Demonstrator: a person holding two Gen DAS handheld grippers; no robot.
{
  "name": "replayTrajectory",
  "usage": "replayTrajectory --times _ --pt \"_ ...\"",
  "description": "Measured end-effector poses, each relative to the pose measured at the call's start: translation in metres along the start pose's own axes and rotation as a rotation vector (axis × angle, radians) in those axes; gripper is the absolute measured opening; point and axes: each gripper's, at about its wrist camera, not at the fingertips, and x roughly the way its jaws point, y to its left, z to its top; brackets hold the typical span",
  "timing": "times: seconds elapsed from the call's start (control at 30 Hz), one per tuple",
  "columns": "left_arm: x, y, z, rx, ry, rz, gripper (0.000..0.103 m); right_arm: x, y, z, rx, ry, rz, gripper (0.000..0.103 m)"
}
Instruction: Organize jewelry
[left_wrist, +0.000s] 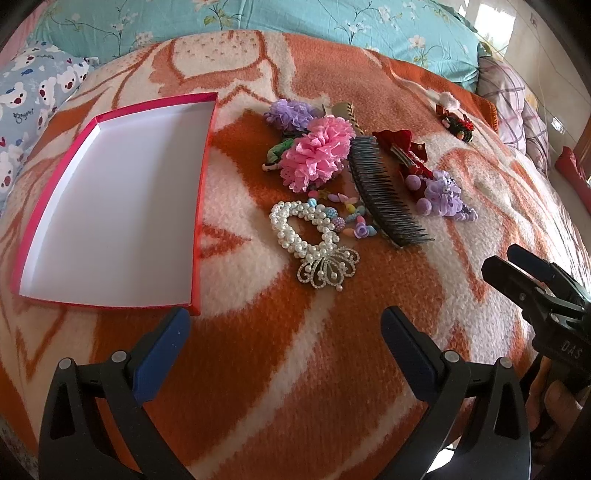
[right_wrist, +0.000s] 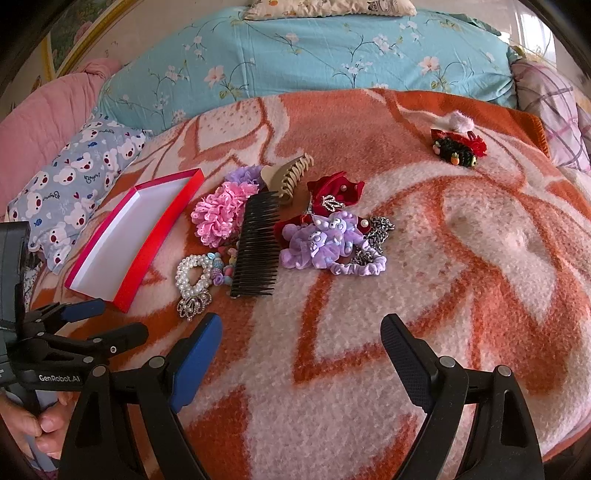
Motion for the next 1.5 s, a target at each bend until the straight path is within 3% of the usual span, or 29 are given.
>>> replayTrajectory --times 0.33,0.57,0.8,1.07,1.23,1.43,1.5 --pt "0.005 0.002 0.010 0.001 -0.003 -0.005 0.103 0.005 0.005 0.004 -0.005 0.000 0.010 0.088" --pt "0.008 0.012 0.038 -0.006 -0.028 -0.001 0.103 0.017 0.001 0.014 0.010 0.013 0.009 0.072" --pt "0.009 0.017 0.067 -0.010 -0.050 -0.010 0.103 0.027 -0.010 0.029 0.052 0.016 0.003 0.063" --pt "0.025 0.017 0.088 -0.009 -0.038 -0.040 0.103 0.036 -0.017 0.045 0.079 0.027 0.011 0.062" --pt "0.040 0.011 0.106 0.008 -0.035 -0.080 0.100 0.051 -0.014 0.050 0.073 0.060 0.023 0.049" --pt "0.066 -0.003 0.124 0.059 -0.004 -0.110 0.087 0.069 -0.016 0.052 0.069 0.096 0.015 0.035" --pt "0.078 -0.006 0.126 0.070 0.023 -0.121 0.066 0.072 -0.018 0.051 0.071 0.101 0.017 0.031"
